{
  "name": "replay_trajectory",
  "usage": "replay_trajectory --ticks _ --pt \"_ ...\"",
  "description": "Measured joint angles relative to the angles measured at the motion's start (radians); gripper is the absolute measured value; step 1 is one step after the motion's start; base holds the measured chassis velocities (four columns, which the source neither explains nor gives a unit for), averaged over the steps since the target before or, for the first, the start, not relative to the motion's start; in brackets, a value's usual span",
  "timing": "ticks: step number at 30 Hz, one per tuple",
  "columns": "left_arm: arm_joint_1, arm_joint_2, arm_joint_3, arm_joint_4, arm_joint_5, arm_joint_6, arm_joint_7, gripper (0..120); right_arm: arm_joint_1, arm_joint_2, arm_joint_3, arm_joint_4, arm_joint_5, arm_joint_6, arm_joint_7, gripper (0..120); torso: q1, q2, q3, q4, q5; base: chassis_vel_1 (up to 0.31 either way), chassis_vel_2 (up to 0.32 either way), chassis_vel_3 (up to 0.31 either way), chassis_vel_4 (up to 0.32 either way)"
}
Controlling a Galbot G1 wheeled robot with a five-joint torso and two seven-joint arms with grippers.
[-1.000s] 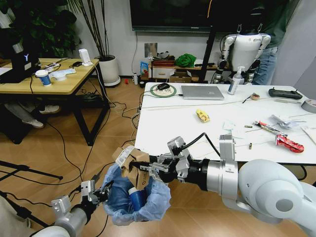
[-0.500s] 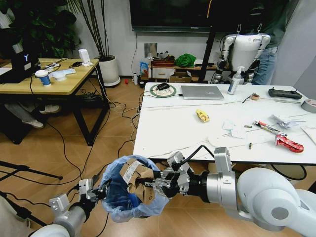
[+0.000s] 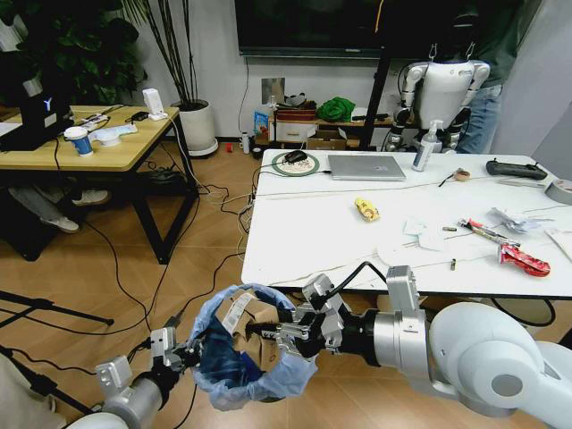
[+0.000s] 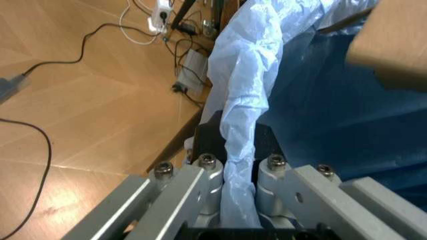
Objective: Pick up the trash bin and place the trash from the table into it.
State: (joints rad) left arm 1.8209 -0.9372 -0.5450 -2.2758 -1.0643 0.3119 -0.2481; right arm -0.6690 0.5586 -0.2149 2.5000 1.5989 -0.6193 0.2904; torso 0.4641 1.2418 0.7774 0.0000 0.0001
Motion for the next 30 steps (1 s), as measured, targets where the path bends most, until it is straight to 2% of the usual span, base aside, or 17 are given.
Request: replay_trajectory --ticks 2,4,8,9,14,19,26,28,30 --pt "-0.001 0.000 0.003 0.000 0.004 0.001 0.000 2 0.000 -0.001 0.000 0.000 -0.001 -0.002 0.006 58 0.000 0.000 0.000 0.0000 0.0000 0.000 0.000 0.000 0.000" --pt "-0.002 0.000 0.005 0.002 0.006 0.001 0.000 2 0.000 -0.001 0.000 0.000 -0.001 -0.003 0.011 61 0.000 0.000 0.000 0.0000 -0.0001 0.000 0.000 0.000 0.000" --pt "-0.005 0.002 0.010 0.013 0.012 0.005 0.000 2 0.000 -0.001 0.001 0.000 -0.001 -0.007 0.029 79 0.000 0.000 0.000 0.0000 0.0000 0.000 0.000 0.000 0.000" --pt "-0.005 0.002 0.010 0.013 0.012 0.005 0.000 2 0.000 -0.001 0.001 0.000 -0.001 -0.007 0.029 79 0.000 0.000 0.000 0.0000 0.0000 0.000 0.000 0.000 0.000" --pt "-0.009 0.000 0.019 0.019 0.014 0.005 0.000 2 0.003 0.002 0.002 0.000 -0.002 -0.008 0.034 98 0.000 0.000 0.000 0.0000 -0.0001 0.000 0.000 0.000 0.000" --pt "-0.010 0.000 0.021 0.021 0.015 0.007 0.000 2 0.010 0.005 0.003 0.000 -0.007 -0.005 0.042 100 0.000 0.000 0.000 0.0000 0.0000 0.000 0.000 0.000 0.000" --pt "0.002 -0.007 0.015 0.021 0.035 0.007 0.005 2 0.027 0.080 0.054 0.000 -0.115 0.083 0.206 100 0.000 0.000 0.000 0.0002 -0.0001 0.000 0.000 0.000 0.000" --pt "0.002 -0.009 0.008 0.022 0.044 0.006 0.011 2 0.006 0.111 0.082 -0.009 -0.204 0.135 0.266 100 0.000 0.000 0.000 0.0001 -0.0003 0.000 0.000 0.000 0.000" --pt "-0.002 -0.010 0.001 0.023 0.046 0.003 0.016 2 -0.039 0.147 0.135 -0.105 -0.326 0.198 0.291 100 0.000 0.000 0.000 0.0001 -0.0003 0.000 0.000 0.000 0.000"
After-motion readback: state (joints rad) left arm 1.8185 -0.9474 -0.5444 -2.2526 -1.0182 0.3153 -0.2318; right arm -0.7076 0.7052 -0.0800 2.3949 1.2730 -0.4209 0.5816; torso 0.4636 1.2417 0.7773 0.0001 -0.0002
